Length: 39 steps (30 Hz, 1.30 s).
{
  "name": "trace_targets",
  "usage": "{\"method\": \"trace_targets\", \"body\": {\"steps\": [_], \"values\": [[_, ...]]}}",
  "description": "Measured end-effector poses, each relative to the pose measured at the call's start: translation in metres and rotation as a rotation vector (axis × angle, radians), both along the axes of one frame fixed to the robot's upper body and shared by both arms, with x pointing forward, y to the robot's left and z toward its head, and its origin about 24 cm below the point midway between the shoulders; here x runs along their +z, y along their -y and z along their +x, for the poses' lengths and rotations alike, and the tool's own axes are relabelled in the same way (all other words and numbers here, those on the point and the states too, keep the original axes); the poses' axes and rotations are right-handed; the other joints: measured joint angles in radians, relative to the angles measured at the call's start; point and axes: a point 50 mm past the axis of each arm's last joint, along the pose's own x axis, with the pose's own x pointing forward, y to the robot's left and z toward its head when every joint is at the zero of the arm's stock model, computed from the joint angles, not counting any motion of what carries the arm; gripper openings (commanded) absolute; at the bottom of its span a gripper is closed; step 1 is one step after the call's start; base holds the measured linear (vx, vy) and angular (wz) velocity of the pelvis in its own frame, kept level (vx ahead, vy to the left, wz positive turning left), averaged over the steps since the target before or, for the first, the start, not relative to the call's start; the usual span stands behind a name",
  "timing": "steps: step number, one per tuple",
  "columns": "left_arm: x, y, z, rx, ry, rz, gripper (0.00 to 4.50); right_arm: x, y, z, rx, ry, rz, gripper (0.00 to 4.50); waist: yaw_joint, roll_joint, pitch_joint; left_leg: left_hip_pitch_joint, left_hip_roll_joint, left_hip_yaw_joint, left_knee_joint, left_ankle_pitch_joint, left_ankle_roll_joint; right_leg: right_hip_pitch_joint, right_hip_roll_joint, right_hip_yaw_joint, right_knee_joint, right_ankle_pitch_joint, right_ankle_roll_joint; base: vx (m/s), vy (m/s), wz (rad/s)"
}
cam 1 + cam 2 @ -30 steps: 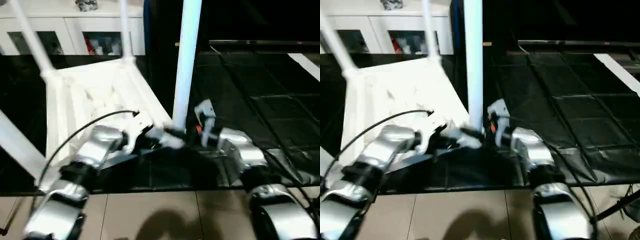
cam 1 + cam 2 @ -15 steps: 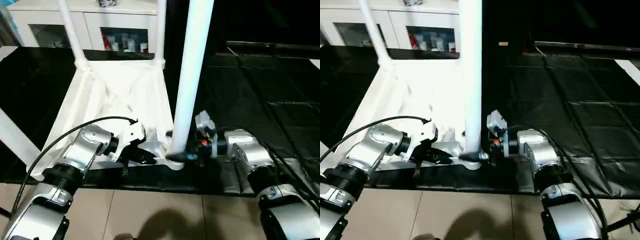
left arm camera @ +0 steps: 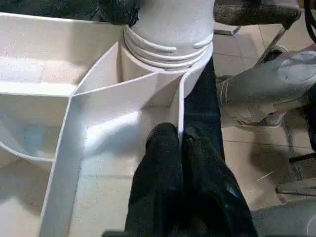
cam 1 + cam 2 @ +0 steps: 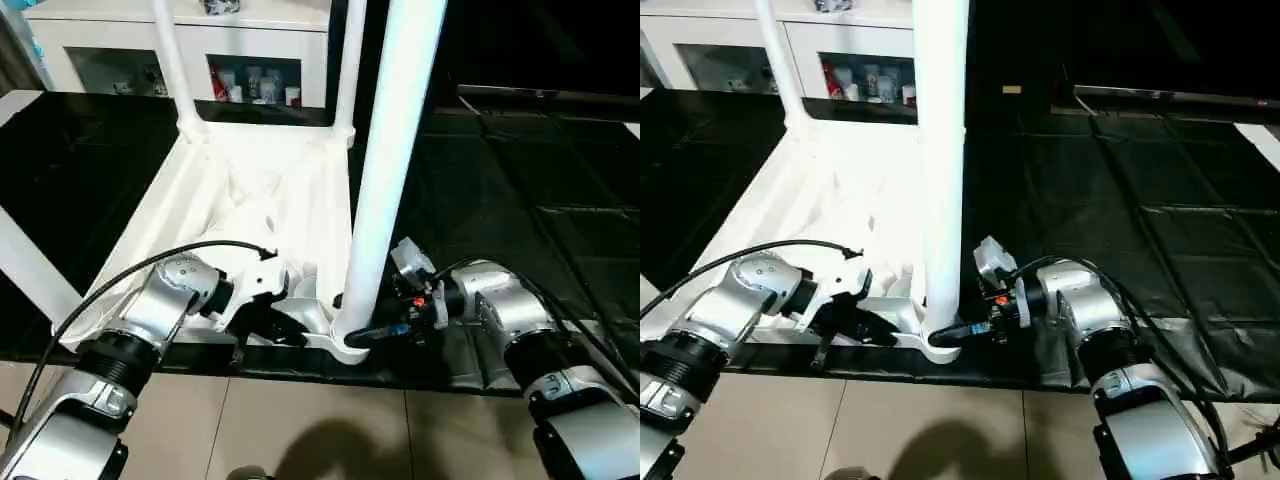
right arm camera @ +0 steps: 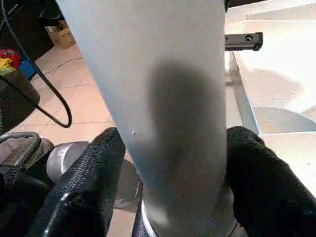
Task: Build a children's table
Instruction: Rotate leg to tighten
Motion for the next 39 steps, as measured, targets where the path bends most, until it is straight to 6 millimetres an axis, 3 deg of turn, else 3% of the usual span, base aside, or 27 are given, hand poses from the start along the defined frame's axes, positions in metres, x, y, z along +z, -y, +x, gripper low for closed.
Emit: {"method": "trace_targets", "body": {"steps": [9, 14, 18, 21, 26, 29, 32, 36, 37, 39], "values": [[0.000, -0.001, -0.002, -0.007, -0.006, -0.003, 0.00, 0.001, -0.002, -0.001, 0.004, -0.002, 0.010, 2.24, 0.000, 0.000, 0.000, 0.000, 0.000, 0.000, 0.000, 0.000, 0.000, 0.000, 0.000, 0.000, 0.000, 0.000, 0.000, 0.000, 0.000, 0.00], [-0.003, 0.003, -0.001, 0.055, -0.030, -0.038, 0.00, -0.001, -0.003, -0.003, -0.051, 0.029, 0.012, 2.13, 0.001, 0.000, 0.000, 0.001, 0.000, 0.000, 0.000, 0.000, 0.000, 0.000, 0.000, 0.001, 0.001, 0.000, 0.000, 0.000, 0.000, 0.00], [-0.006, 0.001, 0.007, 0.191, -0.012, -0.043, 0.00, -0.002, -0.007, 0.005, -0.228, 0.044, 0.000, 2.08, -0.017, 0.000, 0.000, 0.008, 0.000, 0.000, 0.000, 0.000, -0.001, 0.004, 0.000, 0.001, 0.003, -0.003, 0.006, 0.000, 0.000, 0.00], [-0.009, 0.004, 0.013, 0.303, -0.002, -0.046, 0.00, -0.006, -0.015, 0.013, -0.395, 0.061, -0.008, 2.05, -0.046, 0.000, 0.000, 0.011, 0.000, -0.001, 0.000, 0.001, -0.003, 0.008, 0.000, -0.001, 0.002, -0.004, 0.006, 0.000, 0.000, 0.00], [-0.012, 0.016, 0.029, 0.516, 0.030, -0.054, 0.00, -0.008, -0.031, 0.034, -0.712, 0.072, -0.039, 2.00, -0.088, 0.001, -0.001, 0.013, -0.001, -0.011, 0.000, 0.001, -0.004, 0.010, 0.000, -0.012, -0.009, -0.004, 0.006, 0.000, 0.000, 0.00], [-0.012, 0.027, 0.036, 0.611, 0.052, -0.058, 0.00, -0.006, -0.039, 0.044, -0.859, 0.093, -0.078, 1.99, -0.105, 0.002, -0.001, 0.011, 0.000, -0.022, 0.000, 0.001, -0.004, 0.013, 0.000, -0.027, -0.025, -0.004, 0.006, 0.000, 0.000, 0.00], [-0.014, 0.034, 0.039, 0.670, 0.067, -0.056, 0.00, -0.006, -0.045, 0.049, -0.942, 0.124, -0.126, 1.99, -0.116, 0.009, -0.001, 0.017, 0.000, -0.026, 0.000, 0.001, -0.003, 0.022, 0.000, -0.033, -0.037, -0.004, 0.006, 0.000, 0.000, 0.00], [-0.014, 0.036, 0.039, 0.677, 0.067, -0.059, 0.00, -0.006, -0.045, 0.049, -0.959, 0.106, -0.114, 1.99, -0.118, 0.009, -0.001, 0.017, -0.003, -0.025, 0.000, 0.001, -0.002, 0.022, -0.002, -0.029, -0.038, -0.004, 0.006, 0.000, 0.000, 0.00], [-0.014, 0.036, 0.039, 0.676, 0.067, -0.059, 0.00, -0.006, -0.045, 0.049, -0.959, 0.106, -0.113, 2.31, -0.117, 0.009, -0.001, 0.018, -0.003, -0.025, 0.000, 0.000, -0.002, 0.022, -0.002, -0.029, -0.037, -0.003, 0.006, 0.000, 0.000, 0.00], [-0.014, 0.036, 0.039, 0.673, 0.065, -0.060, 0.00, -0.006, -0.045, 0.049, -0.952, 0.100, -0.104, 2.31, -0.116, 0.010, -0.001, 0.019, -0.003, -0.025, -0.002, 0.000, -0.002, 0.022, -0.002, -0.028, -0.036, -0.003, 0.006, 0.000, 0.000, 0.00]]}}
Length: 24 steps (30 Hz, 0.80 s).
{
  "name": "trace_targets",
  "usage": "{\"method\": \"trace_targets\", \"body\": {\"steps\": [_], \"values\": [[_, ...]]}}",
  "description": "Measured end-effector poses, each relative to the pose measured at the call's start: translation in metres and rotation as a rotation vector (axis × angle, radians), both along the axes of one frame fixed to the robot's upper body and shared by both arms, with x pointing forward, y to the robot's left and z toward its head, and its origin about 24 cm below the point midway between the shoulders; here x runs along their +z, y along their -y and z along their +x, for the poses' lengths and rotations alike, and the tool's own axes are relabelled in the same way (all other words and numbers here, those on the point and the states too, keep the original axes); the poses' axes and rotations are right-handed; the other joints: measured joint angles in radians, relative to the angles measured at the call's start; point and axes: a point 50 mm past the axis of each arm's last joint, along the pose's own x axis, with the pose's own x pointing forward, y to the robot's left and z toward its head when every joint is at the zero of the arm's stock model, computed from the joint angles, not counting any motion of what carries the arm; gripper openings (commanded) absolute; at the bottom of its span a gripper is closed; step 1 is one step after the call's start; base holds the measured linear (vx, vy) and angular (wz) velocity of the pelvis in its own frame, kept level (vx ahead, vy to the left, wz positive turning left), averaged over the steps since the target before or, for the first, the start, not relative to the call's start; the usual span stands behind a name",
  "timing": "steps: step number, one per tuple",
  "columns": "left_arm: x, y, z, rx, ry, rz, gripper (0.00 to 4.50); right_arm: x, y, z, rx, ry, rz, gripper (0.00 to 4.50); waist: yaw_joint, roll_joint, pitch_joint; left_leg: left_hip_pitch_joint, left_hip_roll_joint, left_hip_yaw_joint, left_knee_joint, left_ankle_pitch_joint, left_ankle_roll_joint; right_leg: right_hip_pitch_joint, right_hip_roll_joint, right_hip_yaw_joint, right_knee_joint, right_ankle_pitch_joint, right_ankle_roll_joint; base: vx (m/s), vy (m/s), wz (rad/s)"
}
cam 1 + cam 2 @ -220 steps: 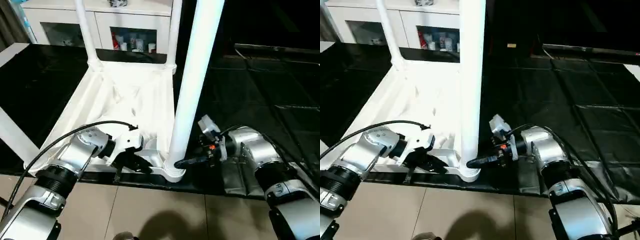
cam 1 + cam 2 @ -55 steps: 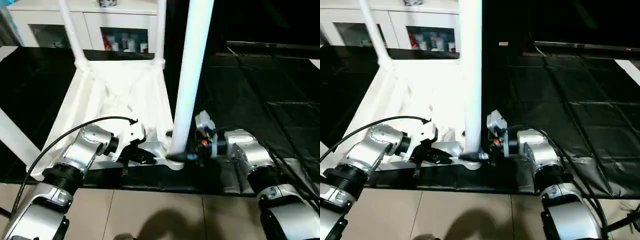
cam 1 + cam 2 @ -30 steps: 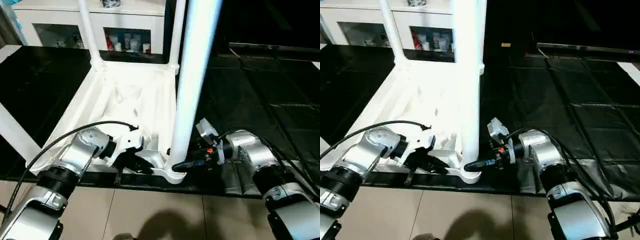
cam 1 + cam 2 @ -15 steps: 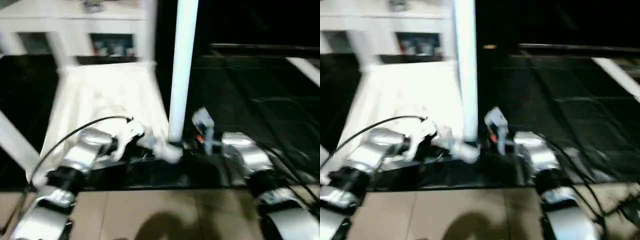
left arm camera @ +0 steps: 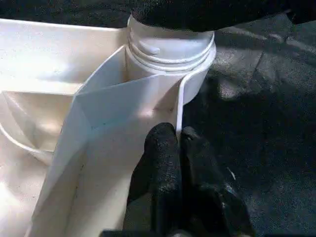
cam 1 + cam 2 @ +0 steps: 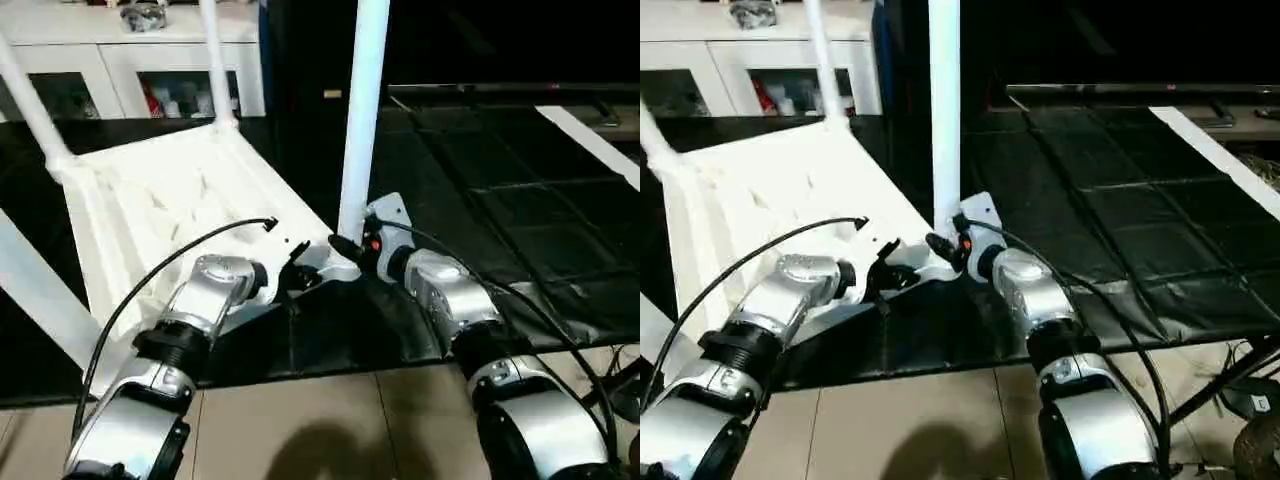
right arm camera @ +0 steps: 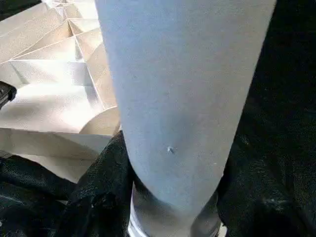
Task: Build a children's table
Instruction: Rotate leg to tighten
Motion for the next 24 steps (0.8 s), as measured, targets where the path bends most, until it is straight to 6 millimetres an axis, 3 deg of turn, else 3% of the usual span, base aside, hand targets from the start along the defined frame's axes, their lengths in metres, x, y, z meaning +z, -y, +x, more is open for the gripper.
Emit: {"method": "trace_targets", "body": {"steps": [1, 4, 11, 15, 20, 24], "values": [[0.000, 0.000, 0.000, -0.002, -0.001, -0.001, 0.00, 0.000, 0.001, 0.000, 0.002, -0.001, 0.003, 2.71, 0.001, 0.000, 0.000, 0.000, 0.000, 0.000, -0.001, 0.000, 0.000, 0.000, 0.000, 0.000, 0.000, 0.000, 0.000, 0.000, 0.000, 0.00], [0.001, -0.002, -0.001, -0.045, 0.003, 0.000, 0.00, 0.000, 0.008, -0.004, 0.064, 0.006, 0.028, 2.77, 0.010, 0.000, 0.000, 0.001, 0.000, 0.002, -0.004, 0.000, 0.000, -0.001, 0.000, 0.002, 0.001, 0.007, -0.003, 0.000, 0.000, 0.00], [0.004, -0.012, -0.011, -0.197, 0.017, -0.004, 0.00, 0.000, 0.029, -0.016, 0.275, -0.025, 0.069, 3.55, 0.037, 0.001, 0.000, 0.001, 0.000, 0.007, -0.009, -0.004, -0.007, -0.008, 0.002, 0.012, 0.018, 0.011, -0.004, 0.000, 0.000, 0.00], [0.009, -0.023, -0.019, -0.328, 0.015, -0.004, 0.00, 0.003, 0.044, -0.026, 0.469, -0.031, 0.043, 3.63, 0.070, 0.001, -0.001, -0.012, 0.003, 0.009, -0.010, -0.001, -0.002, -0.024, 0.004, 0.013, 0.026, 0.009, -0.012, 0.000, 0.000, 0.00], [0.010, -0.032, -0.027, -0.443, -0.002, 0.006, 0.00, 0.007, 0.049, -0.035, 0.660, -0.029, 0.030, 3.63, 0.101, 0.001, -0.001, -0.011, 0.003, 0.011, -0.003, -0.004, -0.003, -0.027, 0.003, 0.017, 0.035, 0.003, -0.013, 0.000, 0.000, 0.00], [0.011, -0.036, -0.032, -0.508, -0.017, 0.018, 0.00, 0.008, 0.050, -0.040, 0.762, -0.046, 0.046, 3.63, 0.109, 0.000, 0.000, -0.011, 0.007, 0.021, -0.002, -0.005, -0.005, -0.027, 0.003, 0.022, 0.036, 0.003, -0.013, 0.000, 0.000, 0.00]]}}
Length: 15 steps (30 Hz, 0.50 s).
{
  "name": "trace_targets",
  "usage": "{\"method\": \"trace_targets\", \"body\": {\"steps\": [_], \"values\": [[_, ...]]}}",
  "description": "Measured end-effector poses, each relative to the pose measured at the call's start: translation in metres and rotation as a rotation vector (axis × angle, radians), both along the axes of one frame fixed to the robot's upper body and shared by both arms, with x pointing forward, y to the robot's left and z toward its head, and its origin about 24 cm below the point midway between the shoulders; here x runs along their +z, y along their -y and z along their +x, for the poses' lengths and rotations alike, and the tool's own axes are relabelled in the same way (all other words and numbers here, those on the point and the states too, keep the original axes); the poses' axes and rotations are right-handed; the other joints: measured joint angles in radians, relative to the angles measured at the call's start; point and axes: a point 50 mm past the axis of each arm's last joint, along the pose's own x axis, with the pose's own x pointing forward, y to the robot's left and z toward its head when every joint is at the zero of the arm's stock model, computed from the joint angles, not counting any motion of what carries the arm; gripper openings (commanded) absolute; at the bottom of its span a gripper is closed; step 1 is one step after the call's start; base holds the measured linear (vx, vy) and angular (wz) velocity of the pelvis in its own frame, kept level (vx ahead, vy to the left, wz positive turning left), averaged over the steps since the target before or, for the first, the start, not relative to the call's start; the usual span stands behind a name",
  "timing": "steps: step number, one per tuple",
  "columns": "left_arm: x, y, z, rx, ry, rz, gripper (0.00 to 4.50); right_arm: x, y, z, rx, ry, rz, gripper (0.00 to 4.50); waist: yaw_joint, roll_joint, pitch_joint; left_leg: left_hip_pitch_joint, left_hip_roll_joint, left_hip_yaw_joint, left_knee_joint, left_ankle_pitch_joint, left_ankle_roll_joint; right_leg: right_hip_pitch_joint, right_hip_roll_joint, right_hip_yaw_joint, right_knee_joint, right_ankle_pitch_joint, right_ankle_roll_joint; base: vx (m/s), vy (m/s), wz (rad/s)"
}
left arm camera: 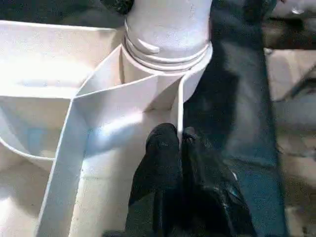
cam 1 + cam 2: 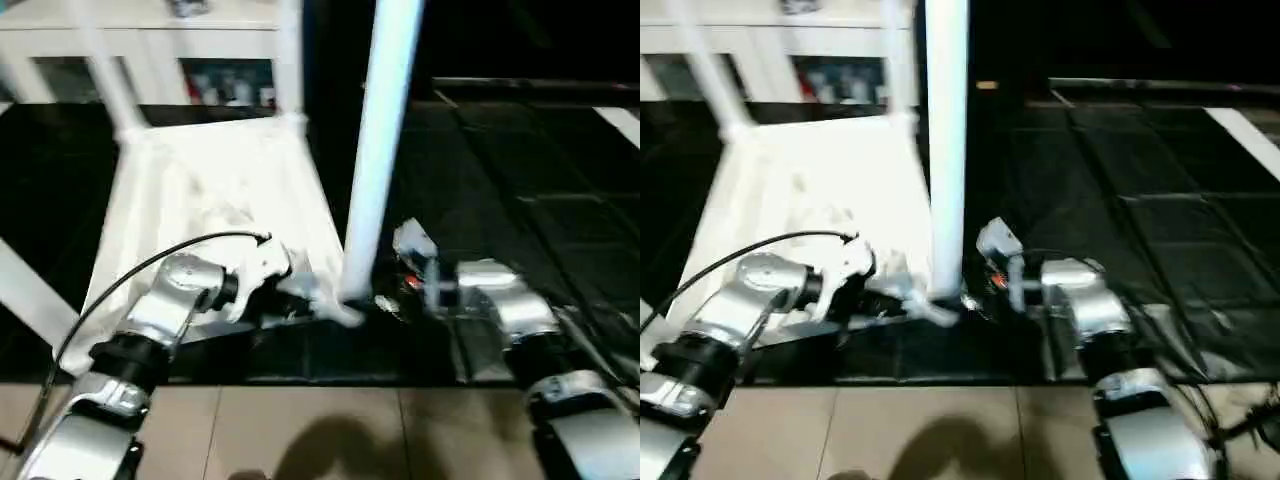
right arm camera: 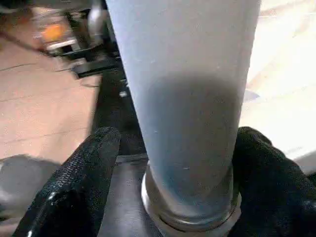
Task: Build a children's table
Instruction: Rotate leg to tighten
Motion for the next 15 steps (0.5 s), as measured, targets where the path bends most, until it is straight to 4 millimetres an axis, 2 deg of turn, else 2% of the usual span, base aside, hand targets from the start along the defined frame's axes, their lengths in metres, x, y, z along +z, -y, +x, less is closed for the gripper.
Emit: {"method": "trace_targets", "body": {"steps": [9, 15], "values": [[0.001, -0.005, -0.011, -0.117, -0.026, 0.024, 0.00, -0.001, -0.002, -0.008, 0.145, -0.037, 0.016, 3.63, 0.006, 0.000, 0.000, -0.001, 0.002, 0.003, 0.001, 0.000, -0.001, 0.001, 0.000, 0.000, 0.001, -0.001, 0.002, 0.000, 0.000, 0.00], [0.002, -0.005, -0.014, -0.162, -0.037, 0.036, 0.00, -0.001, -0.004, -0.010, 0.191, -0.054, 0.021, 3.03, 0.007, 0.000, 0.000, -0.001, 0.003, 0.003, 0.002, -0.001, -0.003, 0.003, 0.000, 0.000, 0.001, -0.001, 0.002, 0.000, 0.000, 0.00]]}}
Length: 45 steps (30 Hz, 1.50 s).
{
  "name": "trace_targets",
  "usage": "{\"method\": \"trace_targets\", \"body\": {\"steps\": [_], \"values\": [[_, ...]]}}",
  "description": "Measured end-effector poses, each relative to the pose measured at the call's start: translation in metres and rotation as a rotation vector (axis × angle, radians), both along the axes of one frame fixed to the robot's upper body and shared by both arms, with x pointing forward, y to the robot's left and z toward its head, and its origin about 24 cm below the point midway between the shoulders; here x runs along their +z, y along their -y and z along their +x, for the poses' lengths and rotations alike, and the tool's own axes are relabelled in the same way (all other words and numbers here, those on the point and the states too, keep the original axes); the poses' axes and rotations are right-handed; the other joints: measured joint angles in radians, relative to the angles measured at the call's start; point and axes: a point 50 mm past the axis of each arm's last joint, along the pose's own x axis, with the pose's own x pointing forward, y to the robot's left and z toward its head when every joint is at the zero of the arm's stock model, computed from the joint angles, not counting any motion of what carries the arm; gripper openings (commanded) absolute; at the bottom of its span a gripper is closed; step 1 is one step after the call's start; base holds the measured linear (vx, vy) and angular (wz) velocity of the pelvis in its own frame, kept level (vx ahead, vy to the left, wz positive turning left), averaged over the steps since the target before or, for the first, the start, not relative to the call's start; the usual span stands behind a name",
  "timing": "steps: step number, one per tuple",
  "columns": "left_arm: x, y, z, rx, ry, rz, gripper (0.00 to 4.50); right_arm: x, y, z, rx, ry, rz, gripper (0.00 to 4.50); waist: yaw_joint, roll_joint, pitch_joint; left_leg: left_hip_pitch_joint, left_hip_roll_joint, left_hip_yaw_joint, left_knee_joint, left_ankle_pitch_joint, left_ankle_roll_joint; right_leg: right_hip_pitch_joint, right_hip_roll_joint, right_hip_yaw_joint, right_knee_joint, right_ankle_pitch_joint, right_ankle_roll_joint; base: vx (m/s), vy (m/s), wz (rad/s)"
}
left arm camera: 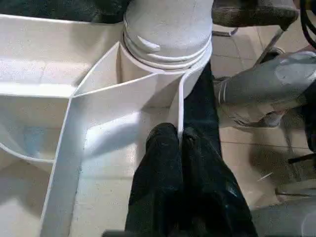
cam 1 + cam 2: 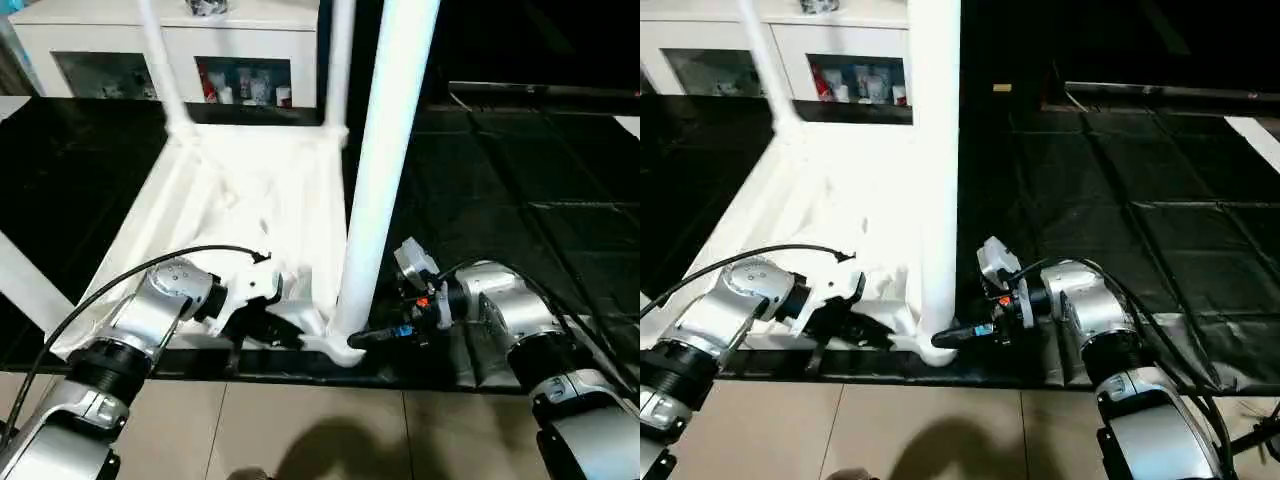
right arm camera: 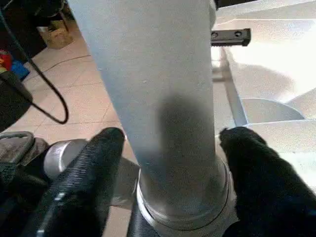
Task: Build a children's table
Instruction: Rotate leg to tighten
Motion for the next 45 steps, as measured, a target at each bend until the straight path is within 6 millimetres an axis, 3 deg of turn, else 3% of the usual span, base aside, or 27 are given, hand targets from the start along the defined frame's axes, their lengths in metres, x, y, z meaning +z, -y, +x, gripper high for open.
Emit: {"method": "trace_targets", "body": {"steps": [10, 19, 24, 26, 30, 33, 37, 38, 43, 45], "values": [[0.001, 0.001, -0.001, -0.020, 0.003, 0.010, 0.00, 0.001, -0.002, -0.001, 0.021, -0.006, 0.002, 2.18, 0.001, 0.000, 0.000, 0.000, 0.000, 0.000, 0.001, 0.000, 0.000, 0.001, 0.000, 0.000, 0.000, -0.001, 0.001, 0.000, 0.000, 0.00], [0.000, 0.003, -0.002, -0.016, 0.001, 0.003, 0.00, 0.002, 0.000, -0.004, 0.021, 0.004, -0.002, 2.02, 0.006, 0.000, 0.000, 0.000, 0.001, 0.000, 0.001, 0.000, 0.000, 0.001, 0.000, 0.000, 0.001, -0.001, 0.002, 0.000, 0.000, 0.00], [-0.004, 0.009, 0.003, 0.089, -0.012, -0.024, 0.00, -0.004, 0.001, -0.003, -0.094, -0.008, 0.017, 2.01, 0.010, 0.000, -0.001, 0.003, 0.001, 0.000, 0.002, 0.000, 0.000, 0.005, 0.000, 0.001, 0.002, -0.001, 0.002, 0.000, 0.000, 0.00], [-0.006, 0.008, 0.009, 0.189, -0.017, -0.032, 0.00, -0.005, -0.001, 0.003, -0.209, 0.001, 0.014, 2.01, -0.001, 0.000, -0.001, 0.004, 0.001, 0.000, 0.003, 0.000, -0.002, 0.007, 0.000, 0.001, 0.004, -0.004, 0.007, 0.000, 0.000, 0.00], [-0.009, 0.014, 0.016, 0.320, -0.030, -0.055, 0.00, -0.008, -0.002, 0.012, -0.387, 0.019, 0.001, 1.99, -0.041, 0.000, -0.001, 0.006, 0.001, -0.001, 0.003, 0.001, -0.003, 0.008, 0.000, -0.002, 0.003, -0.005, 0.008, -0.013, -0.002, -0.01], [-0.011, 0.020, 0.029, 0.495, -0.030, -0.067, 0.00, -0.010, -0.016, 0.026, -0.601, 0.035, -0.007, 1.97, -0.068, 0.000, -0.002, 0.010, 0.001, -0.002, 0.003, 0.002, -0.004, 0.007, 0.000, -0.003, 0.002, -0.005, 0.008, 0.000, 0.000, 0.00], [-0.011, 0.031, 0.041, 0.654, -0.007, -0.074, 0.00, -0.007, -0.033, 0.044, -0.816, 0.045, -0.042, 1.96, -0.090, 0.001, -0.002, 0.008, 0.002, -0.013, 0.003, 0.002, -0.004, 0.009, 0.000, -0.020, -0.013, -0.005, 0.008, 0.000, 0.000, 0.00], [-0.011, 0.036, 0.044, 0.689, -0.004, -0.076, 0.00, -0.007, -0.036, 0.047, -0.864, 0.045, -0.050, 1.96, -0.094, 0.003, -0.003, 0.005, 0.003, -0.016, 0.002, 0.002, -0.004, 0.010, 0.000, -0.026, -0.021, -0.004, 0.008, 0.000, 0.000, 0.00], [-0.010, 0.041, 0.048, 0.751, 0.005, -0.081, 0.00, -0.004, -0.041, 0.052, -0.933, 0.052, -0.067, 1.96, -0.097, 0.003, -0.004, 0.005, 0.001, -0.014, 0.003, 0.001, -0.003, 0.010, -0.001, -0.020, -0.020, 0.001, 0.006, 0.000, 0.000, 0.00], [-0.010, 0.041, 0.048, 0.755, 0.002, -0.084, 0.00, -0.004, -0.042, 0.052, -0.938, 0.050, -0.058, 2.65, -0.094, 0.004, -0.004, 0.006, 0.000, -0.013, 0.002, 0.000, -0.002, 0.008, -0.001, -0.017, -0.019, 0.008, 0.005, 0.000, 0.000, 0.00]]}}
